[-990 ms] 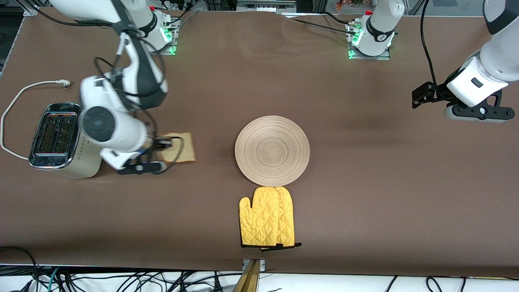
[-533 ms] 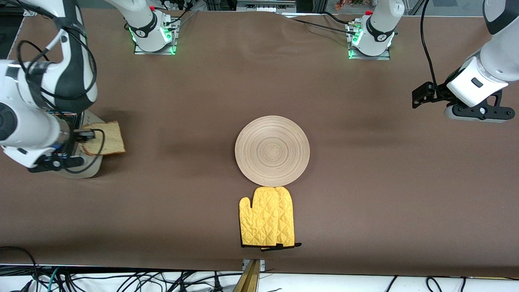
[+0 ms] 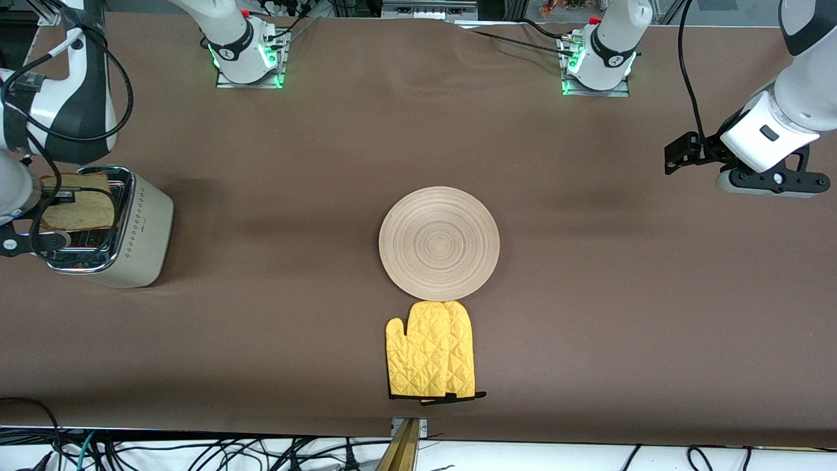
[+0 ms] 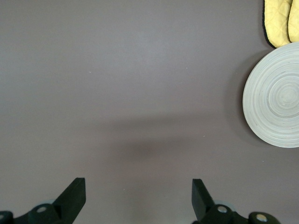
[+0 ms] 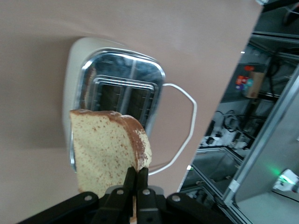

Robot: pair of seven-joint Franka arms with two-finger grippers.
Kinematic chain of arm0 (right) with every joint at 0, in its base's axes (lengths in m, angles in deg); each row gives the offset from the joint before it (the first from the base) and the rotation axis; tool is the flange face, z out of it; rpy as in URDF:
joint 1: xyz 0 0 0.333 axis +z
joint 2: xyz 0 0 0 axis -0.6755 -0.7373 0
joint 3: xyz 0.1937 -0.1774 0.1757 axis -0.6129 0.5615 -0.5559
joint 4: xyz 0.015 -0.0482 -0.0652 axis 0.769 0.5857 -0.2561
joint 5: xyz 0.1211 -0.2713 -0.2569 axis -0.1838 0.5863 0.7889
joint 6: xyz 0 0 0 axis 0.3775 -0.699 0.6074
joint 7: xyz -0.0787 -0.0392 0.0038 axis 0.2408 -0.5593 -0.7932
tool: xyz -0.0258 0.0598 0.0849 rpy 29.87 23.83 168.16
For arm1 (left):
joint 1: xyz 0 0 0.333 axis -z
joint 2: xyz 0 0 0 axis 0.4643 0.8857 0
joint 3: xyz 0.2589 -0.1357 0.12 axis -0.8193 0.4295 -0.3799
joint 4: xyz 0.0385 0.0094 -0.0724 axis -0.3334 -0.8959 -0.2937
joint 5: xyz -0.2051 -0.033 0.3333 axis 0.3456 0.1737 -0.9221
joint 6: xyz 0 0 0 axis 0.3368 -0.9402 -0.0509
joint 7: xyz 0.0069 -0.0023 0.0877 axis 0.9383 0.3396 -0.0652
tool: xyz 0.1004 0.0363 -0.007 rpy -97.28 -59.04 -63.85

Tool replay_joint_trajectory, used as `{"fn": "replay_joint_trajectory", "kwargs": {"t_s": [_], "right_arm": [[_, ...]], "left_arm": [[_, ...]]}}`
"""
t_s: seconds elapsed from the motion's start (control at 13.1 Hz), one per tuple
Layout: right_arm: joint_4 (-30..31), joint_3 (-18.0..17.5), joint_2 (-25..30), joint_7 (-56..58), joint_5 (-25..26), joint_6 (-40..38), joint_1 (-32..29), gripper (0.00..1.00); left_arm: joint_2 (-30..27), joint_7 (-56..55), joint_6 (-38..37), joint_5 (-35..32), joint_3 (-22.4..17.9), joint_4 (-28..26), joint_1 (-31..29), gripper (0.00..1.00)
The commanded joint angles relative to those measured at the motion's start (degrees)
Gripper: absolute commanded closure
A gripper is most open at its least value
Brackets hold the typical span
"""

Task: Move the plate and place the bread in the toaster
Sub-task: 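Carry the bread with the right gripper over the toaster, then lower the bread into the toaster slot with the right gripper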

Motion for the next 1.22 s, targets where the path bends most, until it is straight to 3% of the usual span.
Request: {"fn": "replay_joint_trajectory", "kwargs": {"t_s": [0.0,0.15,0.46,1.14], "right_arm": [[-0.8,0.5,-0.3,-0.2,5.3,-0.5,1.1,1.0],[-1.1,0.3,-1.0,-2.8,8.8,0.7,1.1,1.0],[-0.8,0.3,-2.7,-6.9,10.3,3.2,0.9,1.0],[1.9,0.0,-4.7,-11.4,9.4,4.2,0.9,1.0]], "left_arm": [[0.6,-0.5,-1.2,0.4,-0.2,1.5,0.5,0.0],[0.5,-0.6,-1.4,0.3,0.2,1.5,0.8,0.0],[0.5,-0.2,-2.7,0.4,0.1,1.5,0.5,0.0],[0.6,-0.3,-3.6,0.4,-0.3,1.5,-0.1,0.0]]}}
